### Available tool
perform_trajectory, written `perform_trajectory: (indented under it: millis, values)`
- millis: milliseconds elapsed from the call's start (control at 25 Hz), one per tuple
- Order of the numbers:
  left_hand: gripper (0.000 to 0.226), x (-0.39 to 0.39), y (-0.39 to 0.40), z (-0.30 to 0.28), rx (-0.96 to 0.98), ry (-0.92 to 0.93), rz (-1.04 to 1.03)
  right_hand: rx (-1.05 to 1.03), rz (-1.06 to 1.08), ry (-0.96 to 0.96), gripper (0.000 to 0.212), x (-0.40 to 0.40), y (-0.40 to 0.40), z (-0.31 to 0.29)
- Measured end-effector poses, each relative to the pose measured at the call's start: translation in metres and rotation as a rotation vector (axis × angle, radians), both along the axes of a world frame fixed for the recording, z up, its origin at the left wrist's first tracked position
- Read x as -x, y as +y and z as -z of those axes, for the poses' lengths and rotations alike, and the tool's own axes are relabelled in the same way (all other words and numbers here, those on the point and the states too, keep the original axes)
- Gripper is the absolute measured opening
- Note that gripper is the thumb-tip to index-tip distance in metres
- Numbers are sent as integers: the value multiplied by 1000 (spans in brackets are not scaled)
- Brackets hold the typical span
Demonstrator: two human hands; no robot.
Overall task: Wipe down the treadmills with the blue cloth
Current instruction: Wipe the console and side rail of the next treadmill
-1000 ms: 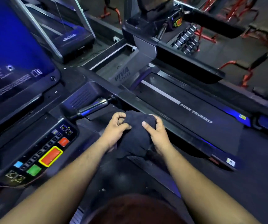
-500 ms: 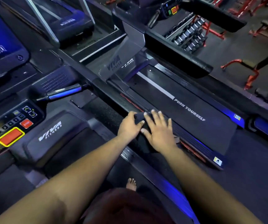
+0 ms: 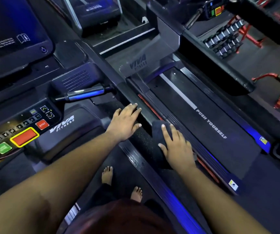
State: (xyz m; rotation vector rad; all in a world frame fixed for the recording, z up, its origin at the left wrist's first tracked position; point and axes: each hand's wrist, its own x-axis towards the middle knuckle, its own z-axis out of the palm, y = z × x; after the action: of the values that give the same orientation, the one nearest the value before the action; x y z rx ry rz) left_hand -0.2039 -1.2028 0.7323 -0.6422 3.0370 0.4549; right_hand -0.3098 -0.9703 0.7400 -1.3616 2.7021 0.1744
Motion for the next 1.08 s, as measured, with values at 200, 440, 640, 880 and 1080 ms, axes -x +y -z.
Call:
perform_trajectory:
  millis: [200, 440, 640, 880, 1080]
  values:
    - [76, -1, -54, 7, 65, -28, 75, 12, 0, 22, 73, 6, -83, 2]
    - [86, -13, -132, 11, 145, -103, 52, -12, -60, 5, 78, 14, -201, 2]
    - [93, -14, -154, 18, 146, -89, 89, -33, -50, 0, 77, 10, -159, -6]
    - [102, -14, -158, 19, 93, -46, -6, -33, -76, 18, 80, 9, -277, 4]
    - [100, -19, -178, 10, 195, -157, 31, -185, -291, 155, 83, 12, -209, 3]
